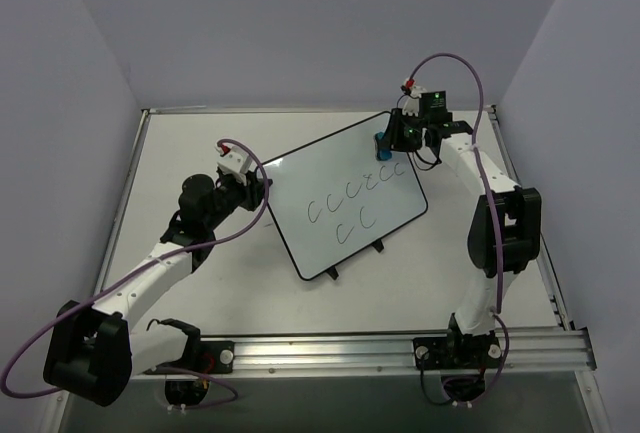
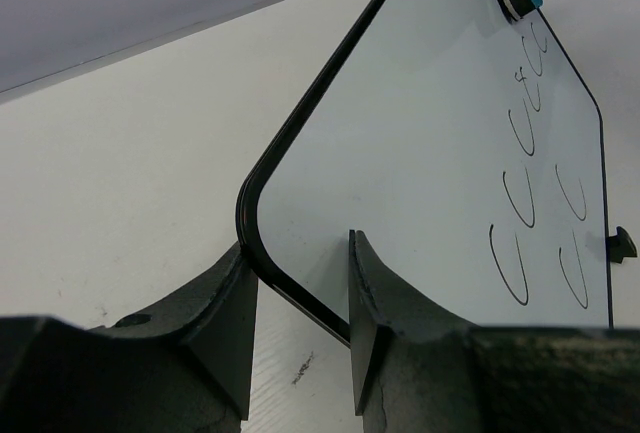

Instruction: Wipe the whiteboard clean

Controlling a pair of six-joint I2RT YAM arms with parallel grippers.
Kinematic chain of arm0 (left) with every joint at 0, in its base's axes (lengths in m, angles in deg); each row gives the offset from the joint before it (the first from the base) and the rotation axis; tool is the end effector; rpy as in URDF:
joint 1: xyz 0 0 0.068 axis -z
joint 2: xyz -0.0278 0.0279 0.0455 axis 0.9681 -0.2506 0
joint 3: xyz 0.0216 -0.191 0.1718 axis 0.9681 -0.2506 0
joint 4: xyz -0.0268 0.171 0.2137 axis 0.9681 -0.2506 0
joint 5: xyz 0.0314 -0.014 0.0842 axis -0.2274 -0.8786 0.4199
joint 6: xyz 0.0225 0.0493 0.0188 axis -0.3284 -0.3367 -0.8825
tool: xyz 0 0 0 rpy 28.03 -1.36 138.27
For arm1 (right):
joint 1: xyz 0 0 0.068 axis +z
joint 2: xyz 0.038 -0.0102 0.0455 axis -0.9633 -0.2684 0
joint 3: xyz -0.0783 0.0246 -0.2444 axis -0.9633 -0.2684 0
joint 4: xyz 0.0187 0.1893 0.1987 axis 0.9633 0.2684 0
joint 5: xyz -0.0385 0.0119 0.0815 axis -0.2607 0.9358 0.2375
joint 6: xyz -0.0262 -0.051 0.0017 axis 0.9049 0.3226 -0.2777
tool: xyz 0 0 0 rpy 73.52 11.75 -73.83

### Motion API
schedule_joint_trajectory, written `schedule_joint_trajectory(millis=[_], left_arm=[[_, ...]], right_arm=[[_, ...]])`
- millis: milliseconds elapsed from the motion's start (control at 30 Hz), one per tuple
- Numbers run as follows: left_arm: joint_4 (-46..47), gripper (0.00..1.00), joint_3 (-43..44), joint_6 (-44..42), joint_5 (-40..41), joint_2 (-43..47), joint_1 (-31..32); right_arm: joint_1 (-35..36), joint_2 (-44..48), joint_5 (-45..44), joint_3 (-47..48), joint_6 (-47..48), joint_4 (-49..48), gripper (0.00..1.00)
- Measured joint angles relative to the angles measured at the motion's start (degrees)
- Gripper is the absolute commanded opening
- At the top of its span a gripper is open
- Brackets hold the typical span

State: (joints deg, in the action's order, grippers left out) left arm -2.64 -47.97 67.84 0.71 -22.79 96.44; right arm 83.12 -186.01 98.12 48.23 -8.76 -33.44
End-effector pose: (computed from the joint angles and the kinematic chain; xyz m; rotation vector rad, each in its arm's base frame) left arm 0.2654 -0.1112 0.2456 0.4536 1.6744 -0.4839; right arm 0.4450 0.0852 0.2717 -0.2322 2.0627 0.6540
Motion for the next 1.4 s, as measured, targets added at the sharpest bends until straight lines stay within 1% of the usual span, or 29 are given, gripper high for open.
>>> schedule_joint_trajectory(millis=[167,333,567,700,833,967,1067,1233,1400], left_arm=[[0.33,0.02,0.02,-0.66,0.13,0.00,0.33],[0.24,0.02,0.22,-0.83,0.44,-0.02,0.59],[0.28,0.02,0.35,-1.42,1.01,-0.02,1.03],[0.31,0.02,0.39,-1.60,1.25,-0.13,1.11],[0.28,0.02,0.55,-1.81,1.36,-0.28,1.16],[0.31,0.02,0.59,-1.99,1.73,-0.28,1.42],[0.31,0.02,0.59,-2.01,1.92,-0.28,1.49],[0.31,0.02,0.61,-2.05,2.19,-0.28,1.62],[0.31,0.02,0.61,-2.08,2.32,-0.35,1.64]], right_arm=[[-3.02,0.46,-3.08,-2.03,-0.22,-1.33,0.00],[-5.09,2.64,-5.07,-7.96,-0.52,-3.67,0.00],[-4.04,11.63,-4.52,-22.64,-2.36,-10.51,0.00],[0.17,17.05,-4.94,-28.06,-3.08,-13.77,0.00],[7.98,21.92,-5.86,-31.45,-4.70,-18.08,0.00],[16.72,26.14,-9.22,-34.99,-6.60,-22.14,0.00],[21.40,27.45,-12.24,-37.29,-8.39,-24.81,0.00],[20.61,27.17,-15.98,-40.41,-9.64,-27.32,0.00],[19.54,27.10,-18.18,-45.13,-9.86,-34.82,0.00]])
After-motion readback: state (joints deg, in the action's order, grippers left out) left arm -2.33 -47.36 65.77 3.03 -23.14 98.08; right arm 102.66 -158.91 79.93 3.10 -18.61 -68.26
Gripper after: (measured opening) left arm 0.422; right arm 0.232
